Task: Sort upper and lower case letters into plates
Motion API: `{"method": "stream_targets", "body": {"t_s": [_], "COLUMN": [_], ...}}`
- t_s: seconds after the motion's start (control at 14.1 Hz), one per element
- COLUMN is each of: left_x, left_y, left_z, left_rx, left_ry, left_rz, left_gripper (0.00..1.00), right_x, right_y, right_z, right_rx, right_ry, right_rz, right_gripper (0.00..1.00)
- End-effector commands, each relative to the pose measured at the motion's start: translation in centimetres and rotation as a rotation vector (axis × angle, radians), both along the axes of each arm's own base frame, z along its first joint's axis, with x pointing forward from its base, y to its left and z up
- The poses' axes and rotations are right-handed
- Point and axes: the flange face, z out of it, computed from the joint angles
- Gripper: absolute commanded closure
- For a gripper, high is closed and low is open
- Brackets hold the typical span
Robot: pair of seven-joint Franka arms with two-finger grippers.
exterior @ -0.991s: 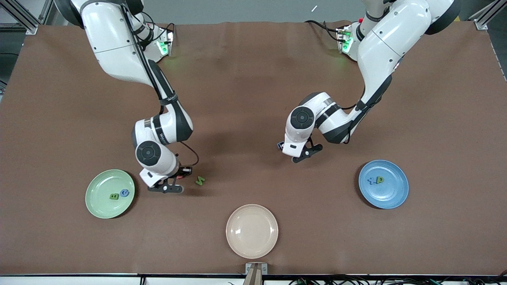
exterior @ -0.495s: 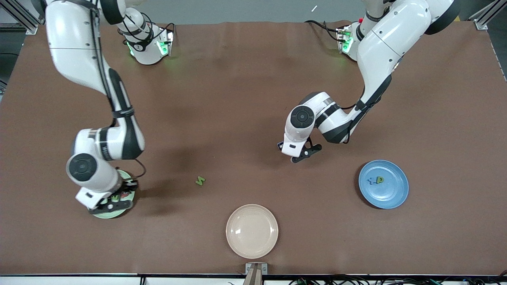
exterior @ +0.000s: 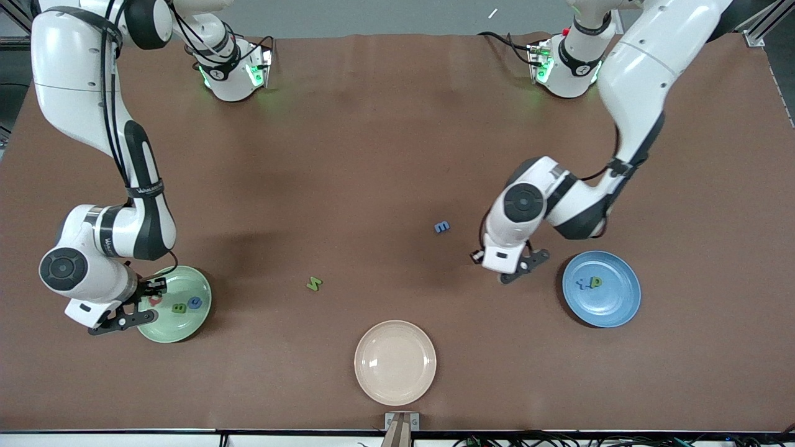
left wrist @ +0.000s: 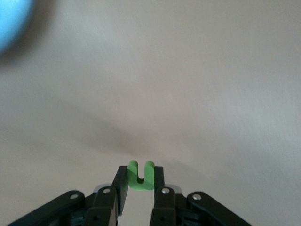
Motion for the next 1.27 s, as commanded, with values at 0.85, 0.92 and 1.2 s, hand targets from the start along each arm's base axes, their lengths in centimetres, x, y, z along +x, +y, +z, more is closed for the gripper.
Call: {"method": "stream_targets", "body": {"t_s": [0.85,0.92,1.2], "left_x": [6.5,6.5,5.5], "left_y": [20.5,20.4,15.1], "left_z": [0.2,0.5,1.9], "left_rx": [0.153,0.155,0.112], "left_ry": [0.098,0.092,0.082], "left_rz": [-0.339,-0.339,-0.371], "left_gripper": [0.05,0.00,0.00], "right_x": [-2.5,-2.6,-3.4], "right_y": [27.8,28.6,32.2], "right_z": [-0.1,-0.6,-4.1], "right_rx": [0.210,0.212,0.236], "right_ry": [-0.101,-0.118,-0.187], "right_rz": [-0.523,-0.570,-0.650], "right_gripper": [0.18,0.18,0.18]}}
